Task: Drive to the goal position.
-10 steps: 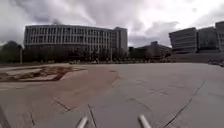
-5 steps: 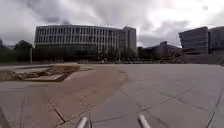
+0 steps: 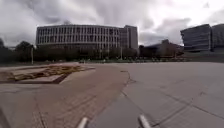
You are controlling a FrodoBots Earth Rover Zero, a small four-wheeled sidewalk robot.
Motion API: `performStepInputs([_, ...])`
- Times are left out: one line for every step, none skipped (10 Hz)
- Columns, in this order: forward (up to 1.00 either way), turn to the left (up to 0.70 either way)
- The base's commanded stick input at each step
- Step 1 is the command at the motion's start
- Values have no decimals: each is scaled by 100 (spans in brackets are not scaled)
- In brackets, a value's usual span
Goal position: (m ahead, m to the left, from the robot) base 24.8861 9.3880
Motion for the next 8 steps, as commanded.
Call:
performStepInputs([70, 1])
performStepInputs([70, 1])
performStepInputs([70, 1])
performStepInputs([70, 1])
performStepInputs([70, 1])
performStepInputs([70, 1])
performStepInputs([70, 1])
performStepInputs([70, 1])
